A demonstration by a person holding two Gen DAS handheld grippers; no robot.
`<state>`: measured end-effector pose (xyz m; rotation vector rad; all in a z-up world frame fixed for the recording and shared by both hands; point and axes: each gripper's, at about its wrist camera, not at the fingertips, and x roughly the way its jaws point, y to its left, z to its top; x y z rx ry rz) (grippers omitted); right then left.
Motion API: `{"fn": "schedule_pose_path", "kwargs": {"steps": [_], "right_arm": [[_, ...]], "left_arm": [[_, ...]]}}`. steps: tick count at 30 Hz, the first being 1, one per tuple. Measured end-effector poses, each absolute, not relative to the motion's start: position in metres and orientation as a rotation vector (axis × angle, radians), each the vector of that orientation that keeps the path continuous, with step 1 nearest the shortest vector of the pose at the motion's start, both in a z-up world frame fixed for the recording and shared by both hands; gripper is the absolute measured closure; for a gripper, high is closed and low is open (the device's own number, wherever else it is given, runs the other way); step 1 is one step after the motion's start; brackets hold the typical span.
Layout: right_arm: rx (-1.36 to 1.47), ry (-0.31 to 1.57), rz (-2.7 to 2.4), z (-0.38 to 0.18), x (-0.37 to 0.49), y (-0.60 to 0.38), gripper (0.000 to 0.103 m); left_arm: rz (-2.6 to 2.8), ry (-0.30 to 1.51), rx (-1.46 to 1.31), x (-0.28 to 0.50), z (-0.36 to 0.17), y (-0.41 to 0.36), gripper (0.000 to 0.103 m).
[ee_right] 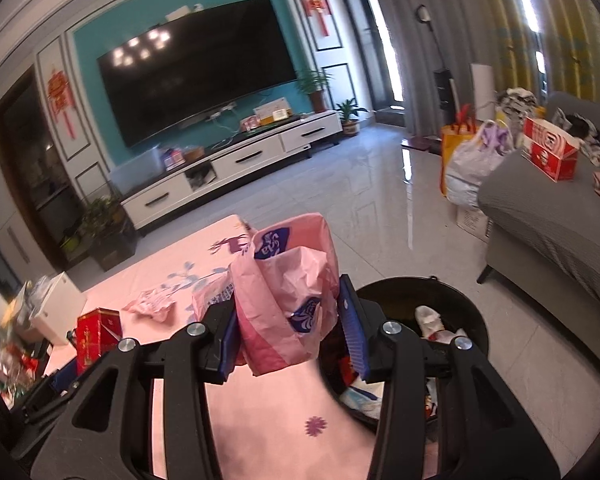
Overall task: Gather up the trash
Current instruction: 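Carry the red box and pink tissue packet over the black bin with both tools, then open both tools to drop the red box and pink packet into the bin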
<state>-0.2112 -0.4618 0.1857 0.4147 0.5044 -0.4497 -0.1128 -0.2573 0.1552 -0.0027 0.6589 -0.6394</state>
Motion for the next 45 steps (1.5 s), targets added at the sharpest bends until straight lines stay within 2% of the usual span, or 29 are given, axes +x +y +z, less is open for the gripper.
{"fn": "schedule_pose_path", "kwargs": {"steps": [12,24,45], "right_arm": [[0.586,0.565,-0.594,0.147,-0.241,-0.53,0.059],[0.692,0.672,-0.667,0.106,-0.235,-0.569,0.058],[0.769,0.815,-0.737,0.062,-0.226,-0.599,0.058]], "left_arm": [[-0.781,0.743,0.055,-0.122,0.125,-0.346,0.044],[-0.858,0.86,0.123,-0.115,0.082,-0.413,0.044],[-0.963,1.019,0.158,-0.115,0.029,-0.461,0.043]]}}
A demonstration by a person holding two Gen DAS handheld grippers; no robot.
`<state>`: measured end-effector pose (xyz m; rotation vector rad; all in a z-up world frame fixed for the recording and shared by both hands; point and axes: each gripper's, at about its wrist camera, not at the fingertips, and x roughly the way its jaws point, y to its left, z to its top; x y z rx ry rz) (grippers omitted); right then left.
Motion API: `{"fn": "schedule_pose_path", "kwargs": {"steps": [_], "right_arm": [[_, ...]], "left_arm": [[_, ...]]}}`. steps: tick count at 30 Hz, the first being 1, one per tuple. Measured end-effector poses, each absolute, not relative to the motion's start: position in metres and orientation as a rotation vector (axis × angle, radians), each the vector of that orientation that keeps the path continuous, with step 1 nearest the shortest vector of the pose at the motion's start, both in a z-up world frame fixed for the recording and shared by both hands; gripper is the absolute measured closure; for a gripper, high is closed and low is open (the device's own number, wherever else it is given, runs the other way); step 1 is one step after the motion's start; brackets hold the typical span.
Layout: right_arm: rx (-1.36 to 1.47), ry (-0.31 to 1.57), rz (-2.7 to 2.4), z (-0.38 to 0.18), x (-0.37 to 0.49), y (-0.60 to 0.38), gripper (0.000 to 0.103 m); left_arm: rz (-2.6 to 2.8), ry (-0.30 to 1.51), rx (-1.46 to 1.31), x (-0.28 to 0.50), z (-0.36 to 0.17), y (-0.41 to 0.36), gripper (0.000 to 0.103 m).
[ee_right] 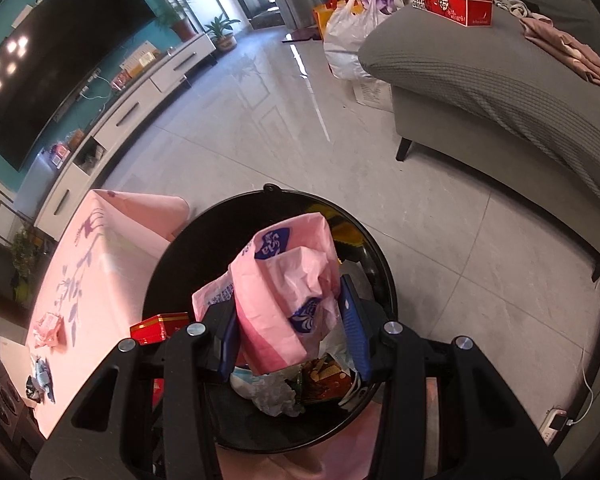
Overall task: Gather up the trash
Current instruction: 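Open both tools to drop the red box and pink packet into the bin, then move both tools back over the table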
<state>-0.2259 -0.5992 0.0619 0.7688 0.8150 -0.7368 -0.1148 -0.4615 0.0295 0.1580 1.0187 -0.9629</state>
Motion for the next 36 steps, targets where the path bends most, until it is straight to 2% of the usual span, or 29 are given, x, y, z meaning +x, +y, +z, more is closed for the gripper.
{"fn": "schedule_pose_path", "kwargs": {"steps": [10,13,16,22,26,36], "right_arm": [[0.759,0.849,-0.758,0.057,-0.224,-0.6,0.056],[0.757,0.847,-0.767,0.058,-0.224,-0.599,0.052],[0.753,0.846,-0.775,0.06,-0.224,-0.598,0.049],[0.731,0.805,-0.79,0.071,-0.225,-0.593,0.035],[0.695,0.769,-0.788,0.082,-0.224,-0.585,0.025],[0.614,0.669,-0.758,0.113,-0.209,-0.548,0.004]], "left_arm": [[-0.983,1.06,0.142,-0.115,0.02,-0.467,0.044],[-0.982,1.057,0.13,-0.114,0.022,-0.465,0.043],[-0.986,1.047,0.115,-0.114,0.027,-0.461,0.035],[-0.968,0.986,0.107,-0.113,0.047,-0.443,0.016],[-0.929,0.948,0.099,-0.107,0.061,-0.42,0.008],[-0.7,0.872,-0.022,-0.074,0.092,-0.317,0.003]]}}
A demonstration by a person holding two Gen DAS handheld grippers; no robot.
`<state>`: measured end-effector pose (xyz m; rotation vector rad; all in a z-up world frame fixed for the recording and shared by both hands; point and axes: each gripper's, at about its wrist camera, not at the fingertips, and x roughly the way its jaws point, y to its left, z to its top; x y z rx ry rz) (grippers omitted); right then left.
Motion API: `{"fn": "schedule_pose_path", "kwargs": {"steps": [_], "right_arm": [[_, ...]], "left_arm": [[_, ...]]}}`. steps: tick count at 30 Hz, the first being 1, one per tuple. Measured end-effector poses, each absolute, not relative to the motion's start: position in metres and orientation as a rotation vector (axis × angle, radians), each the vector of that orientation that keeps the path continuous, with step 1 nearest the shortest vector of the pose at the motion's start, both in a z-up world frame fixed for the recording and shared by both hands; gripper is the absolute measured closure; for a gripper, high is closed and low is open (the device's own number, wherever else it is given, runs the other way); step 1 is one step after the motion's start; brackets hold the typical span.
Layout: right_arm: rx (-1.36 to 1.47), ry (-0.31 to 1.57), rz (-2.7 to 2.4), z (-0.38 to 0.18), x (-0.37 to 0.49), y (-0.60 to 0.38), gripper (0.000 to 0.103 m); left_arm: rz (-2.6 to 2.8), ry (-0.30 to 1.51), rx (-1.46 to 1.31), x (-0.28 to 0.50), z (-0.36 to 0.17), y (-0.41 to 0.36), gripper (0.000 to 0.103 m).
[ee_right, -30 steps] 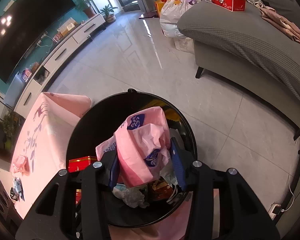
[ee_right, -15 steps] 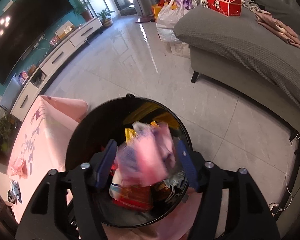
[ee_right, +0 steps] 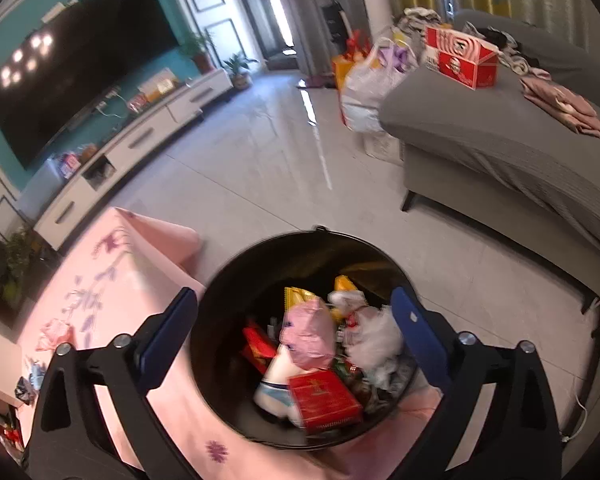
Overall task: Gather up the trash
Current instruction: 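Move both tools back over the table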
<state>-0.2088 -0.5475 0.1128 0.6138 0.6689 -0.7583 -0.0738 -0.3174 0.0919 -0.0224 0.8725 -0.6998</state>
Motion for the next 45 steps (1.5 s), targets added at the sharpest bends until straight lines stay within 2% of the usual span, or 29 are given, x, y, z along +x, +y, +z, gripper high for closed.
{"fn": "schedule_pose_path", "kwargs": {"steps": [15,21,26,29,45], "right_arm": [[0.366,0.691,-0.556,0.126,-0.136,-0.446,0.003],[0.415,0.585,-0.465,0.11,-0.113,-0.405,0.003],[0.386,0.642,-0.346,0.084,-0.085,-0.367,0.003],[0.353,0.658,-0.341,0.072,-0.076,-0.351,0.003],[0.201,0.747,-0.246,0.037,-0.057,-0.301,0.003]], "left_arm": [[-0.283,0.847,-0.018,-0.039,0.092,-0.122,0.003],[-0.212,0.851,0.036,-0.027,0.07,-0.064,0.003],[-0.224,0.821,-0.095,-0.023,0.05,-0.018,0.003],[-0.222,0.826,-0.186,-0.019,0.045,-0.004,0.003],[-0.141,0.748,-0.266,-0.021,0.037,0.012,0.003]]}}
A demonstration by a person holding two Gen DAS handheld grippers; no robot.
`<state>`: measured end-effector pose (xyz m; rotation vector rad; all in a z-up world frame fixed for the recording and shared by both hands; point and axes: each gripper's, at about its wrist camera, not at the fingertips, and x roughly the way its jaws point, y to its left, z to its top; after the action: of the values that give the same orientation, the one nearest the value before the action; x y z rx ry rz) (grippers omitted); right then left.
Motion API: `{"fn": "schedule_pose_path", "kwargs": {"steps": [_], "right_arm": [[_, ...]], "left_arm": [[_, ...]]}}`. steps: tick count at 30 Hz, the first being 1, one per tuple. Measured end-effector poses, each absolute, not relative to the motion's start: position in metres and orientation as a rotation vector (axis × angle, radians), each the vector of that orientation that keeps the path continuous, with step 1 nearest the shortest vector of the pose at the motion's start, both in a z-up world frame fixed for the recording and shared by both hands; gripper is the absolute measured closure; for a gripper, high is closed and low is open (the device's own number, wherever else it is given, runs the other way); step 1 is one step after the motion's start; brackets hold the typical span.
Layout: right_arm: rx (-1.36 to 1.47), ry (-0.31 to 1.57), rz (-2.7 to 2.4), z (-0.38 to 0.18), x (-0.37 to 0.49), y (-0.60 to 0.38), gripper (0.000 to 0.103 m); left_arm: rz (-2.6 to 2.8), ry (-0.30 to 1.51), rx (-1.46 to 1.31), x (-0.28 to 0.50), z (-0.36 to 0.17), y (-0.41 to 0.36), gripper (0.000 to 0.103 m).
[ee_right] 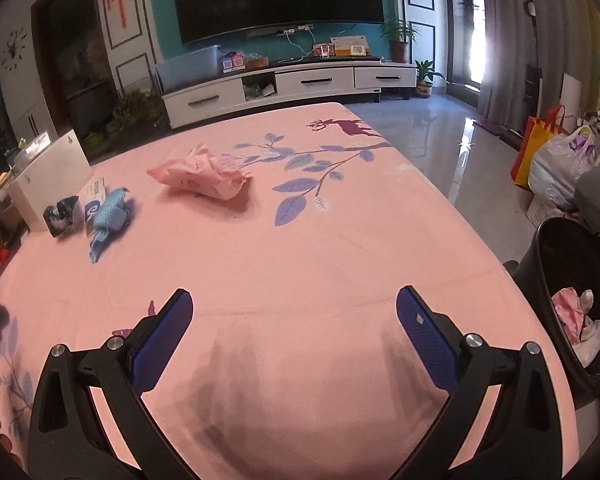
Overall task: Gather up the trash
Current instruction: 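Move both tools back over the table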
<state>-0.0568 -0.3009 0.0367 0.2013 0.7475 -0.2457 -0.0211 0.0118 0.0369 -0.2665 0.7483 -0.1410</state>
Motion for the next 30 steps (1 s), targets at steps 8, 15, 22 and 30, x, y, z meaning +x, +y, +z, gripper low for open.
{"fn": "schedule_pose_path", "kwargs": {"steps": [8,15,22,30], "right_arm": [[0.18,0.754,-0.211,0.032,-0.056,-0.293,0.003],[0.262,0.732,-0.097,0.036,-0.056,-0.297,0.003],[0.151,0.759,-0.059,0.035,-0.051,-0.285,0.003],[0.148,0.755,0.0,0.037,-0.053,-0.278,0.003]], "left_arm": [[-0.143,0.709,-0.213,-0.025,0.044,0.008,0.003],[-0.155,0.738,-0.168,-0.024,0.039,-0.001,0.003],[-0.159,0.722,-0.095,-0.027,0.043,-0.009,0.003],[-0.209,0.744,-0.078,-0.028,0.042,-0.015,0.003]]}}
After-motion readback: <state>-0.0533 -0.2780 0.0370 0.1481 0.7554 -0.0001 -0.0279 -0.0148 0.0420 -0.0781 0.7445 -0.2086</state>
